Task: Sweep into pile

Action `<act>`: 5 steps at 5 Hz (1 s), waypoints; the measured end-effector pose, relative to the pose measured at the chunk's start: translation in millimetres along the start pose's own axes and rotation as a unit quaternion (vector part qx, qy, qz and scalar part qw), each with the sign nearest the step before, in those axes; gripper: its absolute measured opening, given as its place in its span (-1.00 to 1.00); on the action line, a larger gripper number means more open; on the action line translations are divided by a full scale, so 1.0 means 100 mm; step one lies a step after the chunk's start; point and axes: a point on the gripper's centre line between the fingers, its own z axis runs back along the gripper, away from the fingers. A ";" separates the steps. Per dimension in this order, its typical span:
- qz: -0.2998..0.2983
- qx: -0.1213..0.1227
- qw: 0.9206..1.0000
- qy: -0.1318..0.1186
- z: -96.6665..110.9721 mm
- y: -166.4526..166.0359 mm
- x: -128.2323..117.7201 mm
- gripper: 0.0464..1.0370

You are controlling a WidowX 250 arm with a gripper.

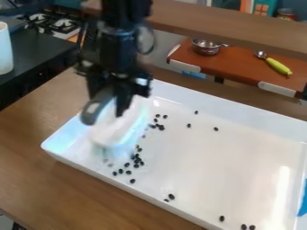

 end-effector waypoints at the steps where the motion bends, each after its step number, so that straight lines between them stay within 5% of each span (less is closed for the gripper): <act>1: -0.012 -0.034 0.999 -0.013 0.24 -0.48 0.03 -0.09; 3: -0.024 -0.031 0.999 -0.007 0.11 -1.43 0.08 -0.09; 5: -0.034 -0.022 0.999 -0.005 -0.03 -1.93 -0.04 -0.09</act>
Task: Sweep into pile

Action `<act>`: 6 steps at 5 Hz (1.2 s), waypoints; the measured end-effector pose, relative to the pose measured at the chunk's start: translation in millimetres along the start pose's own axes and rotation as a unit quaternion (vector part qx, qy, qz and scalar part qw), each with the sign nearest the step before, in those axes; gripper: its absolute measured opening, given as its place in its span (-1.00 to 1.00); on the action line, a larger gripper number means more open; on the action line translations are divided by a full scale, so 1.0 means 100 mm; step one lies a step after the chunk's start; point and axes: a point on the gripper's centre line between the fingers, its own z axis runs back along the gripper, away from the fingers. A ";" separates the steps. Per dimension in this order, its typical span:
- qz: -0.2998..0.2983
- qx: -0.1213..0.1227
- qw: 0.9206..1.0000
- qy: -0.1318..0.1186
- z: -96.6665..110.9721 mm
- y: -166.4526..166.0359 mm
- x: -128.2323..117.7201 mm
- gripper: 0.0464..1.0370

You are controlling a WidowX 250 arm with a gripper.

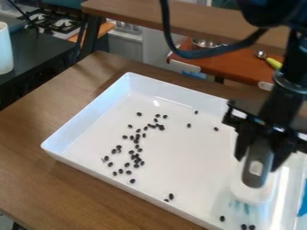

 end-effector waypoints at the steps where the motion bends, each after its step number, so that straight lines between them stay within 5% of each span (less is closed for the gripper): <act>1: -0.005 0.000 1.000 -0.002 -0.05 -0.14 -0.05 -0.09; 6: -0.034 0.014 0.999 -0.021 -0.19 -0.41 -0.16 -0.09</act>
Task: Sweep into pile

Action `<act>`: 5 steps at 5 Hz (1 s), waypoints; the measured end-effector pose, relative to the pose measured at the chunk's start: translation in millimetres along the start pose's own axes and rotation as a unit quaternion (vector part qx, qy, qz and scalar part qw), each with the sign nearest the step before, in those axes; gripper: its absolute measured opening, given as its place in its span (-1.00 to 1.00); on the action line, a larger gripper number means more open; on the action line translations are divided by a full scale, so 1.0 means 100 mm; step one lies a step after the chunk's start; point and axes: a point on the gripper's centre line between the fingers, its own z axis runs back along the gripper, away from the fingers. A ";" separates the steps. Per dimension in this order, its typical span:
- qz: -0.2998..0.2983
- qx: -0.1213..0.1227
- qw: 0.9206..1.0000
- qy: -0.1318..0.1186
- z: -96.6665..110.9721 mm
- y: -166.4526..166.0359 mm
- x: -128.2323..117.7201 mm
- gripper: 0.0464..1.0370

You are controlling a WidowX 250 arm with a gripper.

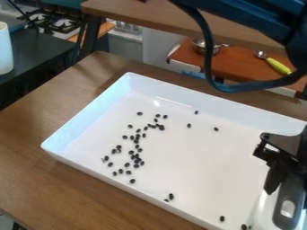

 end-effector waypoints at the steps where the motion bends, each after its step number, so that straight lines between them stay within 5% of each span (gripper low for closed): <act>1: -0.008 0.012 1.000 0.009 -0.06 0.15 -0.09 -0.09; 5: 0.048 0.087 0.994 0.039 -0.28 1.77 -0.15 -0.09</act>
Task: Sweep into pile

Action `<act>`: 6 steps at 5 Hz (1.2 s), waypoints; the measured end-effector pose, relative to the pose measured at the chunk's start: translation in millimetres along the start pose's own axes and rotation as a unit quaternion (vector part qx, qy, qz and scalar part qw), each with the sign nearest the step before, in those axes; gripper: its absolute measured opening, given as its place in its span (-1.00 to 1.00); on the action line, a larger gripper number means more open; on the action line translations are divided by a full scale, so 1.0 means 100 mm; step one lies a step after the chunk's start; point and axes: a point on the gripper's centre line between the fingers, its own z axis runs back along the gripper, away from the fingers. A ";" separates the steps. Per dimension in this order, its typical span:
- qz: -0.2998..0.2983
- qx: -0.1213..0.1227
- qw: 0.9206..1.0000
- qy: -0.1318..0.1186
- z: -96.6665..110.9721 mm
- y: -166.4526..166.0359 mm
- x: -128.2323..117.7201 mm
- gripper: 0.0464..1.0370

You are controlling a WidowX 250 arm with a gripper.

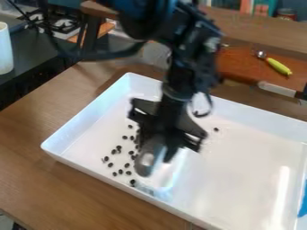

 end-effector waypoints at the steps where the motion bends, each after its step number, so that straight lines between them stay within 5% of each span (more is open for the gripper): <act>1: 0.014 0.027 1.000 -0.006 -0.14 0.40 0.08 -0.09; 3: 0.024 0.043 0.999 0.018 -0.21 1.01 0.00 -0.09; 4: 0.020 -0.002 1.000 0.019 0.04 0.96 -0.09 -0.09; 6: 0.024 -0.112 0.993 -0.031 0.70 0.20 0.16 -0.09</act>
